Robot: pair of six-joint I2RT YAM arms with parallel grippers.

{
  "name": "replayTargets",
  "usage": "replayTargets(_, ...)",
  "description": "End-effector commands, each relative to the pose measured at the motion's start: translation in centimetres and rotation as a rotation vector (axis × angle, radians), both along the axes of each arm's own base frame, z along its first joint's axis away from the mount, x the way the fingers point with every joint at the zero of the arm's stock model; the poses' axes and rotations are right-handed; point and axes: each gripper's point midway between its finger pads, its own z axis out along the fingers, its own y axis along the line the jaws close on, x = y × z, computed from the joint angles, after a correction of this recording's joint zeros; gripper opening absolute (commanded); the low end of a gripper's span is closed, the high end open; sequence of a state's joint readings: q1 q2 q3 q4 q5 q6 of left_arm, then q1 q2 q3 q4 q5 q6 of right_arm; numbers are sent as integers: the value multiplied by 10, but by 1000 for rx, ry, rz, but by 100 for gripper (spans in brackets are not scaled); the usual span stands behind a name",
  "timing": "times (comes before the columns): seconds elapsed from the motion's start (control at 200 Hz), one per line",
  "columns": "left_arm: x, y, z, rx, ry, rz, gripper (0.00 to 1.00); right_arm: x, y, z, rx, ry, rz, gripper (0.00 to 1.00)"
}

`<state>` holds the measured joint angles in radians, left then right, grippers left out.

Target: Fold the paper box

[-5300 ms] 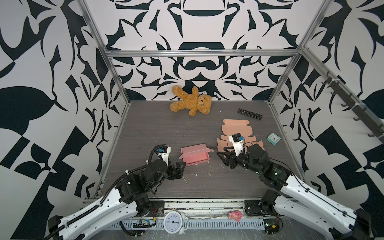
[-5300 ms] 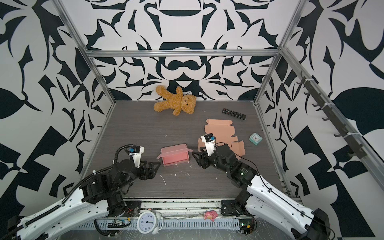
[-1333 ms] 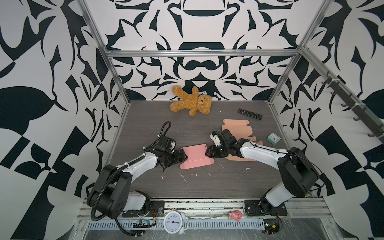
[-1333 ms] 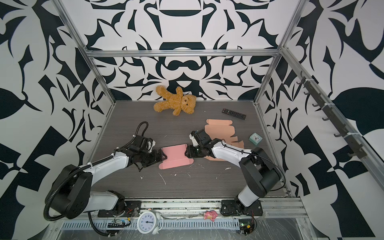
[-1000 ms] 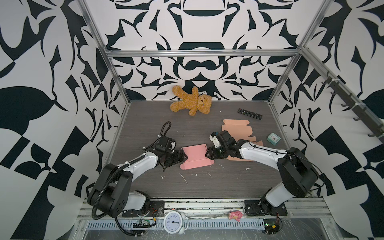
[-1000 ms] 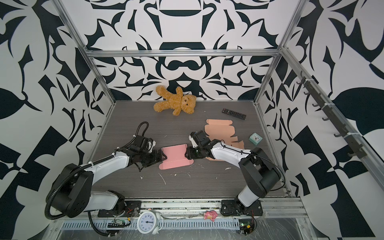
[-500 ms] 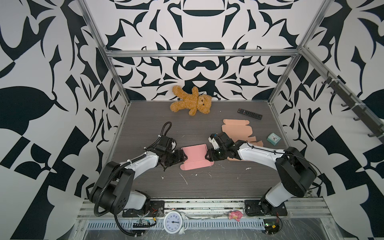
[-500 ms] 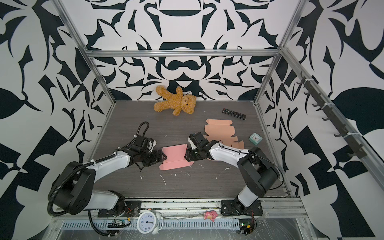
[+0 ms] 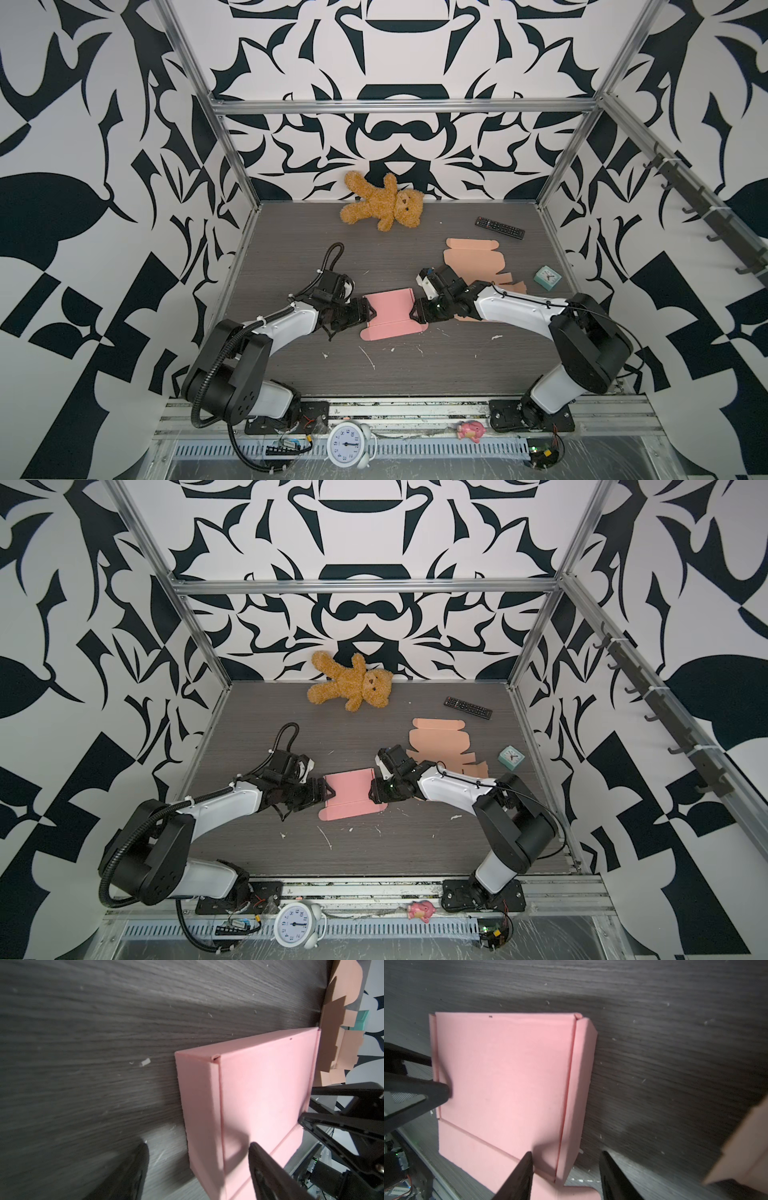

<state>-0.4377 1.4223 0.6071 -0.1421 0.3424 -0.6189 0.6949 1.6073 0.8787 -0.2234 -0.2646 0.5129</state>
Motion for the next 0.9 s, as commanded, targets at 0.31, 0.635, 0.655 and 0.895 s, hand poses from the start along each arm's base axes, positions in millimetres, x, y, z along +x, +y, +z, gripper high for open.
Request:
replayTargets(0.31,-9,7,-18,49,54,-11,76,-17,22,12,20,-8,48,53)
replayTargets(0.635,-10,8,-16,51,46,-17,69,-24,25,8,18,-9,38,53)
replayTargets(0.655,-10,8,-16,51,46,-17,69,-24,24,7,13,-9,39,53)
replayTargets(0.895,-9,11,-2,59,4,-24,71,-26,10,14,-33,-36,27,54)
